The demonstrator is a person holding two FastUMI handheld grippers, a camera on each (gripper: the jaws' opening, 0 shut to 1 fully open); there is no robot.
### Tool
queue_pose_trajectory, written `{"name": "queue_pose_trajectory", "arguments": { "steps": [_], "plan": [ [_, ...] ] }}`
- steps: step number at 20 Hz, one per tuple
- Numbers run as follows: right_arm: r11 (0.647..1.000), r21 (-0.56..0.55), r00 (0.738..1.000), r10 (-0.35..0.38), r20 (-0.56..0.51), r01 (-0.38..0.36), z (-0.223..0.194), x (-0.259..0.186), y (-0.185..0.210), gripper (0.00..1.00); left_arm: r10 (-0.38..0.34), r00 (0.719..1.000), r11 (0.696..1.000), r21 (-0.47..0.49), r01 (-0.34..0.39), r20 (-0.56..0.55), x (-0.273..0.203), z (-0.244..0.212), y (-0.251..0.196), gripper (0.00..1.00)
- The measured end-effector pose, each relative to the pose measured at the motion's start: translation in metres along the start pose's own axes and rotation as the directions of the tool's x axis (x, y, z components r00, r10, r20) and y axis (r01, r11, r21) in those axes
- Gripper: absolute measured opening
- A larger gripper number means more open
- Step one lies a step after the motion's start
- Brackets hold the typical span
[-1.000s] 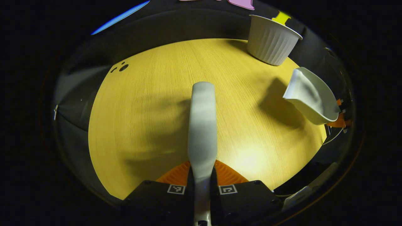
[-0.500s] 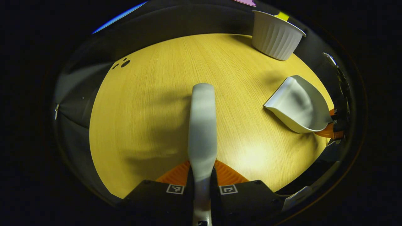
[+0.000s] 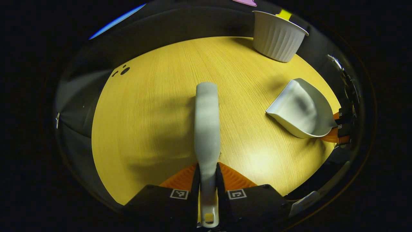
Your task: Pick up the small broom and dustpan from the desktop, sweep the trash into the dustpan with the broom, and then empty the trash into the garbage bin.
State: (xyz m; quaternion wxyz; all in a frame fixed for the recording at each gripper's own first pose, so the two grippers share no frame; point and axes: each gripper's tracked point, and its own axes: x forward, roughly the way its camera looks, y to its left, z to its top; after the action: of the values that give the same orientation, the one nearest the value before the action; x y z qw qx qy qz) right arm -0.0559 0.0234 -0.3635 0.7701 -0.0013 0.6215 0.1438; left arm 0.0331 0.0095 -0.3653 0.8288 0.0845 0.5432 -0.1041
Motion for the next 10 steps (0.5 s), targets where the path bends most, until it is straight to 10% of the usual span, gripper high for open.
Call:
{"name": "queue_pose_trajectory", "arguments": {
  "steps": [10],
  "plan": [
    [0.998,-0.045,0.988,0.052,0.146,-0.046,0.015,-0.077,0.002,0.44,0.039,0.987,0.999,-0.008,-0.039,0.154,-0.032,0.014,-0.007,0.3]
  ]
}}
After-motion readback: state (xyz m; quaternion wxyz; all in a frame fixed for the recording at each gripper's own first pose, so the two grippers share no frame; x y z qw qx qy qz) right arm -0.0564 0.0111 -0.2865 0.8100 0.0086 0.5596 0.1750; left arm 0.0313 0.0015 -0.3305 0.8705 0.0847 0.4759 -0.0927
